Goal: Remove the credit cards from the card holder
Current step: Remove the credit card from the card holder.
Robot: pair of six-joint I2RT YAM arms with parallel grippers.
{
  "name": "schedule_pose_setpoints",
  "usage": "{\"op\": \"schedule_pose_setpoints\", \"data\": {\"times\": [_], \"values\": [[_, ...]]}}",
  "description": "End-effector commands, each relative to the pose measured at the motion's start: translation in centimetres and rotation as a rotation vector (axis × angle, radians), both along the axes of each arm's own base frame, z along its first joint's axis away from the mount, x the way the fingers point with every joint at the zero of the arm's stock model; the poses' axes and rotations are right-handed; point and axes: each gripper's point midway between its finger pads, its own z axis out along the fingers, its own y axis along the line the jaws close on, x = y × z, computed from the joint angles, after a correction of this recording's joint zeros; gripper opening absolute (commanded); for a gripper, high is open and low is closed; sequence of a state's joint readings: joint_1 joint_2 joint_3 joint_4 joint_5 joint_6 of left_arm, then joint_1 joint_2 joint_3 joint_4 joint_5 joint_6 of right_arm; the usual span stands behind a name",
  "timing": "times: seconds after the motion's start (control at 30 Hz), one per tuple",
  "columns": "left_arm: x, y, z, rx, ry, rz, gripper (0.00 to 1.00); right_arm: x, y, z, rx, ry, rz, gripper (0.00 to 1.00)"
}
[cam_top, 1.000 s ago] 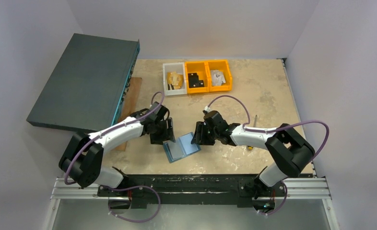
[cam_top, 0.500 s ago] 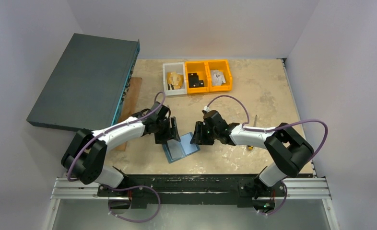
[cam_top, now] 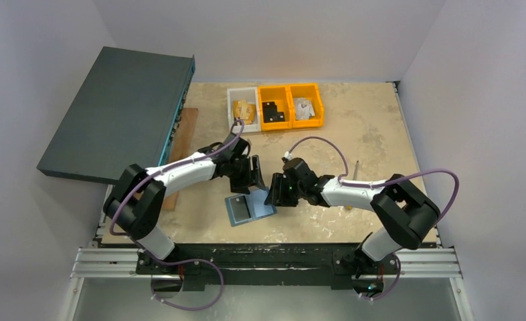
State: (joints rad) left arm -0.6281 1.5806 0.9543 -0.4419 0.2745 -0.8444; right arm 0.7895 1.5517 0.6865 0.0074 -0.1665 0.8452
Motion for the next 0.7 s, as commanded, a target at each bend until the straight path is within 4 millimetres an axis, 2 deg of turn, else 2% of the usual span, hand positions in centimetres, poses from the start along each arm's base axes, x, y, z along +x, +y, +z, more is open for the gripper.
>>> {"op": "schedule_pose_setpoints", "data": {"times": [0.0, 0.13, 0.27, 0.43, 0.57, 0.67], "values": [[0.9, -2.8, 0.4, -0.051, -0.009, -0.061, 0.63, -1.5, -1.0, -0.6, -0.03, 0.031, -0.029, 0.45], [0.6, -3.9, -0.6, -0.047, 0.017, -0.084, 0.63, -1.5, -1.4, 0.1, -0.027, 0.016, -0.044, 0.45], [0.5, -3.8, -1.2, -0.029, 0.031, -0.08, 0.62, -0.8, -2.3, 1.7, -0.042, -0.024, -0.093, 0.47], [0.8, -3.4, -0.2, -0.017, -0.003, -0.084, 0.63, 0.5, -3.0, 4.4, -0.064, -0.108, -0.126, 0.48], [1.3, -2.1, 1.4, 0.014, -0.05, -0.06, 0.63, 0.7, -1.9, 5.4, -0.04, -0.138, -0.083, 0.49], [1.7, 0.4, 2.5, 0.058, -0.089, -0.009, 0.63, 0.5, -0.3, 5.7, -0.019, -0.157, -0.047, 0.49]]}}
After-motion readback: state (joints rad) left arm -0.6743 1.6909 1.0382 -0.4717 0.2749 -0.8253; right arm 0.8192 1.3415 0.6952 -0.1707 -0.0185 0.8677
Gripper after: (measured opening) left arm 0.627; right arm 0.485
